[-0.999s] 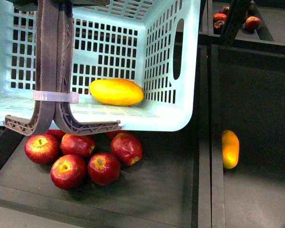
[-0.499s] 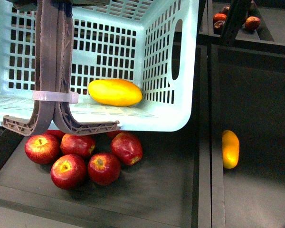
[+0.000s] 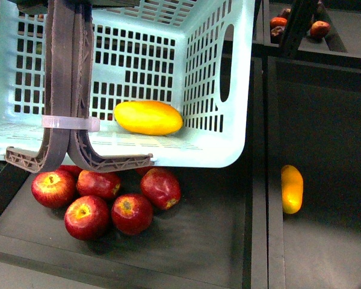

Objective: Pick mango and avocado into basket

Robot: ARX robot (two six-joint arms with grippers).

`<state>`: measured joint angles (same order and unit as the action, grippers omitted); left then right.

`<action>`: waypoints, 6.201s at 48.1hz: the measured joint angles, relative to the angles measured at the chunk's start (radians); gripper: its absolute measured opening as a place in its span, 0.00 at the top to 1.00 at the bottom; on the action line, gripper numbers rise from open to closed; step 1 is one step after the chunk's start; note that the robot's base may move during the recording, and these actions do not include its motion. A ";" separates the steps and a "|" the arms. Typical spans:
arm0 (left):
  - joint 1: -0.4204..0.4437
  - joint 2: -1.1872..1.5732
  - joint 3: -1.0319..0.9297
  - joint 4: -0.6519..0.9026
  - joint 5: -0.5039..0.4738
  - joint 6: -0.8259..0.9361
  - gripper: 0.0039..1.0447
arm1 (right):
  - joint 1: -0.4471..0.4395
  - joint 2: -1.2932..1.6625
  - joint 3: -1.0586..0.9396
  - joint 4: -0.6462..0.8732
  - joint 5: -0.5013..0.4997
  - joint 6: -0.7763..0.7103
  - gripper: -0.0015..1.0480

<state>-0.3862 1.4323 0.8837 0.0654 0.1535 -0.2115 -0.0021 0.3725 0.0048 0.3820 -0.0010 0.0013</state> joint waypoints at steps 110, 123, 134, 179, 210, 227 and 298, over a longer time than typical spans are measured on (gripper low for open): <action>0.011 0.000 0.005 0.000 -0.012 0.000 0.95 | 0.001 0.000 -0.001 -0.005 -0.008 -0.002 0.07; 0.010 0.000 0.005 0.000 -0.023 -0.001 0.95 | 0.001 -0.003 -0.001 -0.004 -0.003 -0.001 0.07; -0.001 0.000 0.005 0.000 0.009 -0.001 0.95 | 0.027 0.024 0.008 -0.063 0.169 0.085 0.07; 0.000 0.000 0.005 0.000 -0.002 -0.001 0.95 | -0.244 1.810 0.749 0.300 -0.331 -0.216 0.07; 0.000 0.000 0.005 0.000 -0.001 -0.001 0.95 | -0.275 2.117 1.078 -0.156 -0.528 -0.923 0.07; 0.000 0.000 0.005 0.000 -0.002 0.000 0.95 | -0.290 2.225 1.153 -0.116 -0.511 -0.938 0.07; 0.000 0.000 0.005 0.000 -0.001 -0.001 0.95 | -0.222 2.355 1.237 0.186 -0.470 -0.674 0.22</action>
<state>-0.3862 1.4323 0.8890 0.0650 0.1524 -0.2123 -0.2237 2.7274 1.2415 0.5682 -0.4713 -0.6731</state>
